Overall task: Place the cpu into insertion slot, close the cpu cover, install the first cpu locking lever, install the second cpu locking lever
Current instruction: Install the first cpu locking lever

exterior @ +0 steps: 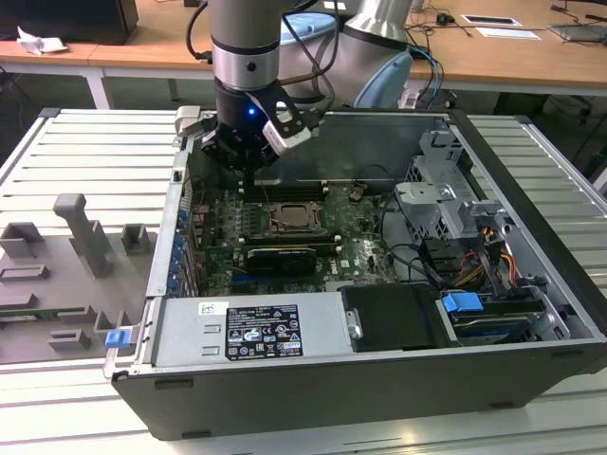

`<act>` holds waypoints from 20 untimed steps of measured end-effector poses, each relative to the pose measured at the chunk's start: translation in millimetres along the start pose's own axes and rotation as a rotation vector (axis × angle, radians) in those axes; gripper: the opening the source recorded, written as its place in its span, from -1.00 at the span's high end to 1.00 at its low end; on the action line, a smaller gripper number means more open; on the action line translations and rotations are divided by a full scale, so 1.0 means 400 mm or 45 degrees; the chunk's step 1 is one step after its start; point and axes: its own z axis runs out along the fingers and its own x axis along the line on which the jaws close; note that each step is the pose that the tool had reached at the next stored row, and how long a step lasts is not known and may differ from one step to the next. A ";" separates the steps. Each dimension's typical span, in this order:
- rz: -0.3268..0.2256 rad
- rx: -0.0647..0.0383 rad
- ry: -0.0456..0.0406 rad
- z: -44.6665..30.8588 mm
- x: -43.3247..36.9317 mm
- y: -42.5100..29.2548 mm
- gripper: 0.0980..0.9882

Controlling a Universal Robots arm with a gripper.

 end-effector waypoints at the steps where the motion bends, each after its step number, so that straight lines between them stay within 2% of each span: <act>1: 0.003 0.000 0.000 0.000 0.002 0.000 0.98; 8: 0.023 0.000 -0.004 0.000 0.013 0.003 0.98; 11: 0.027 0.000 -0.005 0.001 0.012 0.013 0.98; 20: 0.033 0.000 -0.006 0.007 -0.016 0.040 0.98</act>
